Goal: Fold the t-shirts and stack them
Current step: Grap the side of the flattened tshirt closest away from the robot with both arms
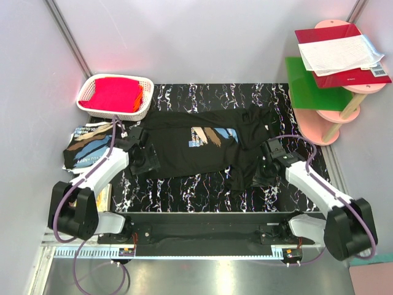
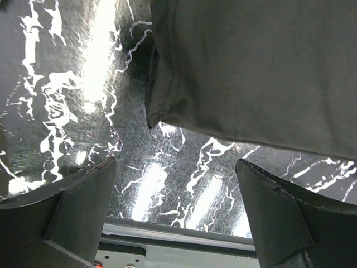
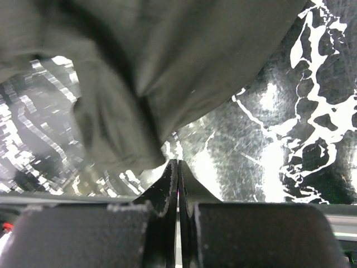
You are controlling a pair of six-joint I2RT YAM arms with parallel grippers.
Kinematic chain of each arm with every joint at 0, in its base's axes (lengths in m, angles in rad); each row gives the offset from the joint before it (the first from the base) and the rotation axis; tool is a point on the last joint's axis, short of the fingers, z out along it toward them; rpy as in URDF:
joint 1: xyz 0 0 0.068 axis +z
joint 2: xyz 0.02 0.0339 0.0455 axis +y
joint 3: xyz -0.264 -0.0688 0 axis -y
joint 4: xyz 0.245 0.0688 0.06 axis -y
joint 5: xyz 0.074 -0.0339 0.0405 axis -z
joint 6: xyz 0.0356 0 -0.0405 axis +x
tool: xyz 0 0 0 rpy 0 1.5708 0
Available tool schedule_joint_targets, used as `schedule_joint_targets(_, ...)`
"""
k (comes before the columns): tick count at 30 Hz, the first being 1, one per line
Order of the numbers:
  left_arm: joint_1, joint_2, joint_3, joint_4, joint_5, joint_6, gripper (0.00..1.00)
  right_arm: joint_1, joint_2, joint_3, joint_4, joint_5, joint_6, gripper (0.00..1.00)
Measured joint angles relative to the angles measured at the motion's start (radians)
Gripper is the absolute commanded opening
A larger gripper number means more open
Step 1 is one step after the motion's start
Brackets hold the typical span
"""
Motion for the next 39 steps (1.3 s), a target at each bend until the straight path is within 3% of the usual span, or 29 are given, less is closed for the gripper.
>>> schedule_joint_targets(5,-0.021,0.109,0.104,-0.013,-0.035,0.001,0.88,0.013,0.143,0.0,0.028,0.032,0.013,0.0)
schedule_joint_targets(8,-0.045,0.159,0.176,-0.019,-0.058,0.003,0.76,0.026,0.222,0.014,0.029,0.066,0.013,0.0)
schedule_joint_targets(11,-0.065,0.185,0.226,-0.021,-0.07,0.01,0.37,0.048,0.296,0.055,0.026,0.121,0.016,0.0)
schedule_joint_targets(12,-0.069,0.188,0.233,-0.021,-0.072,0.007,0.12,0.057,0.316,0.072,0.022,0.142,0.016,0.0)
schedule_joint_targets(13,-0.073,0.191,0.24,-0.021,-0.075,0.014,0.03,0.066,0.334,0.089,0.021,0.165,0.015,0.0)
schedule_joint_targets(14,-0.074,0.194,0.245,-0.022,-0.076,0.025,0.0,0.073,0.351,0.105,0.016,0.186,0.015,0.0)
schedule_joint_targets(28,-0.081,0.342,0.286,-0.058,-0.11,0.038,0.0,0.134,0.488,0.291,-0.2,0.483,0.027,0.0)
schedule_joint_targets(36,-0.09,0.346,0.314,-0.059,-0.114,0.042,0.0,0.143,0.264,0.313,-0.207,0.467,0.027,0.0)
schedule_joint_targets(39,-0.093,0.357,0.32,-0.061,-0.118,0.042,0.0,0.144,0.264,0.319,-0.173,0.461,0.023,0.0)
